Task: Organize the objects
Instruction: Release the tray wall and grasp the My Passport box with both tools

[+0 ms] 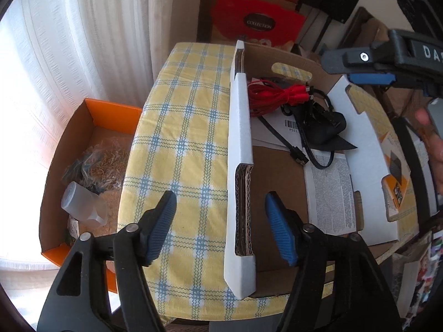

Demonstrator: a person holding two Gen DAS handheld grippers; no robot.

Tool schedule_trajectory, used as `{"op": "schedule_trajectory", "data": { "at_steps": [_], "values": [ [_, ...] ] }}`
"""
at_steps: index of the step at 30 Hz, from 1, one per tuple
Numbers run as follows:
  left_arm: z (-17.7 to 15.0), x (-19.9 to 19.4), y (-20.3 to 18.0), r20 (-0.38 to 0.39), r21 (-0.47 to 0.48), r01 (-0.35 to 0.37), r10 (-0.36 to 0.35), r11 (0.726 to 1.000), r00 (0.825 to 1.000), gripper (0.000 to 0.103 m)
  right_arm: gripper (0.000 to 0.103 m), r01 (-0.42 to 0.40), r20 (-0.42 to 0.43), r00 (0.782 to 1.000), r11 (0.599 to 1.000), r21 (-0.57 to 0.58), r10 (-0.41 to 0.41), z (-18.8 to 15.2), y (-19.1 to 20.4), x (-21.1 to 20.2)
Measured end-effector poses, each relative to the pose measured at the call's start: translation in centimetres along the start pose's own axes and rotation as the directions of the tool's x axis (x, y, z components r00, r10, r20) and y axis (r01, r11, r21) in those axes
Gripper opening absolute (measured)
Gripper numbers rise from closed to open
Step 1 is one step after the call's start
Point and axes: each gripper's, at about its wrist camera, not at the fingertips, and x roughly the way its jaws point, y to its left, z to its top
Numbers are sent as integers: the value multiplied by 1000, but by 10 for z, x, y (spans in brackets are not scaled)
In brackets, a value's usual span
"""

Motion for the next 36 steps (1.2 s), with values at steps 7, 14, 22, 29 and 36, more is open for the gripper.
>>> {"op": "schedule_trajectory", "data": {
  "at_steps": [7, 14, 22, 29, 36],
  "values": [
    [2, -29, 4, 57, 6, -50, 50, 999, 997, 87, 88, 0, 43, 999, 999, 40, -2, -23, -21, -43],
    [5, -57, -18, 101, 46, 5, -9, 999, 995, 97, 88, 15, 84, 996, 993, 116, -25, -53, -54, -83],
    [9, -62, -63, 78, 101, 104, -112, 989, 991, 98, 88, 98, 70, 991, 974, 205, -115, -92, -110, -108],
    [14, -59, -114, 51, 149, 185, -194, 971, 980, 97, 88, 139, 53, 986, 950, 279, -160, -121, -158, -111],
    [11, -48, -170, -33, 195, 303, -303, 933, 953, 81, 88, 116, 32, 990, 930, 349, -135, -144, -189, -100]
  ]
}}
